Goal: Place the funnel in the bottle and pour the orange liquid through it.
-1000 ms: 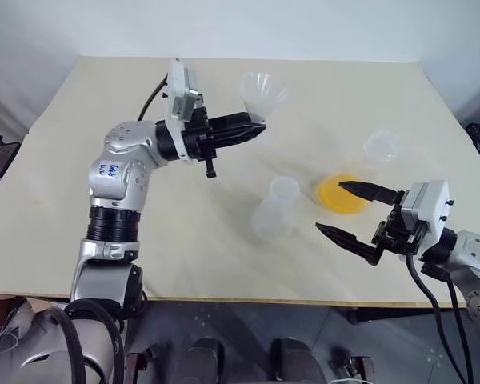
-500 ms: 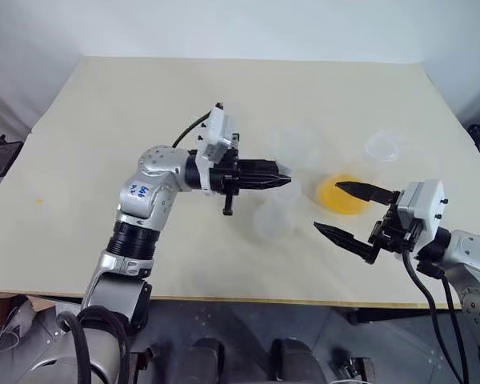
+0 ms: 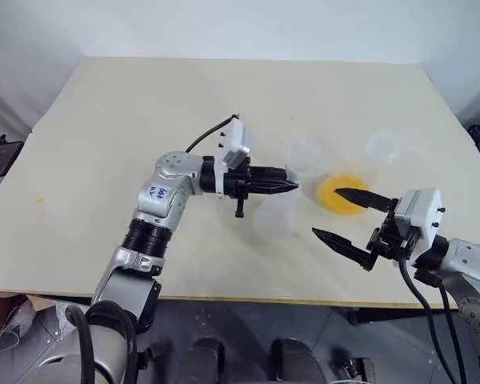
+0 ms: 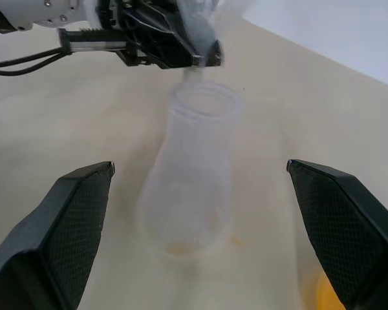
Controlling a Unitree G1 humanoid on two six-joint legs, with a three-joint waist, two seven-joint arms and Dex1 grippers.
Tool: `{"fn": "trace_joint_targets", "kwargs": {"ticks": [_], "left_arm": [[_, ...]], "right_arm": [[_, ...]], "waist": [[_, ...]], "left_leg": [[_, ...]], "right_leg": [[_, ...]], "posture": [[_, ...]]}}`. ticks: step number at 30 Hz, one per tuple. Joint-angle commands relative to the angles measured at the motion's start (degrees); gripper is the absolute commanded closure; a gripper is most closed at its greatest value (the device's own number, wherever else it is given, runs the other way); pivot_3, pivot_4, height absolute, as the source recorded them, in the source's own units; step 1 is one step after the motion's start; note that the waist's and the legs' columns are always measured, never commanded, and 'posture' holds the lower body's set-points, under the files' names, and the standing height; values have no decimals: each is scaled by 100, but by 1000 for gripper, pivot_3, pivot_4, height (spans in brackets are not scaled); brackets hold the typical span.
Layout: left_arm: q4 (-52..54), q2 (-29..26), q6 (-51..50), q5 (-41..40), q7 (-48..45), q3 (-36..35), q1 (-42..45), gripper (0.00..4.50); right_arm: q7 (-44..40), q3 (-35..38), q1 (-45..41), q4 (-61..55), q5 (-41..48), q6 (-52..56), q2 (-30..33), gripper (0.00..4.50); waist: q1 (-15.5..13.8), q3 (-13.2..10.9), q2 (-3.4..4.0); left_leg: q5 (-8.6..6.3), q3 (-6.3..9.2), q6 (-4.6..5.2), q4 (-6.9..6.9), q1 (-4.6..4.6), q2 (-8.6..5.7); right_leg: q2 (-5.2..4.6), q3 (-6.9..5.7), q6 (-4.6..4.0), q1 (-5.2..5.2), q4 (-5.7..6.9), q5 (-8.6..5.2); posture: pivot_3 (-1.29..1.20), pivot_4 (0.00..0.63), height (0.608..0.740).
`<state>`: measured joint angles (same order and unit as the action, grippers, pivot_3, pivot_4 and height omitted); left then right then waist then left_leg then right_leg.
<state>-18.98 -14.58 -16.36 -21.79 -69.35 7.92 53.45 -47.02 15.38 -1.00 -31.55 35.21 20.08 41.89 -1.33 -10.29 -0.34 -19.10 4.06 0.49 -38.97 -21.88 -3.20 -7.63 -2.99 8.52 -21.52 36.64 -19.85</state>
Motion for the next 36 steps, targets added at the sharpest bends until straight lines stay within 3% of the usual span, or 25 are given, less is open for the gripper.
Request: {"fn": "trace_joint_targets", "kwargs": {"ticks": [1,36], "left_arm": [[-7,40,83,83,36,25,135,4336],[7,66,-269,312,145,204,125,4336]], "right_arm": [[41,111,16,-193,60,-69,-25,0],[-28,262,99,-257,107,-51,86,0]], "waist": [[1,0,0],[-1,0,0]], "left_leg": [[0,0,0,1,0,0],[0,1,0,0,0,0]], "right_leg": [[0,0,0,0,0,0],[0,0,0,0,0,0]], "posture": [[0,150,740],[0,150,740]]}}
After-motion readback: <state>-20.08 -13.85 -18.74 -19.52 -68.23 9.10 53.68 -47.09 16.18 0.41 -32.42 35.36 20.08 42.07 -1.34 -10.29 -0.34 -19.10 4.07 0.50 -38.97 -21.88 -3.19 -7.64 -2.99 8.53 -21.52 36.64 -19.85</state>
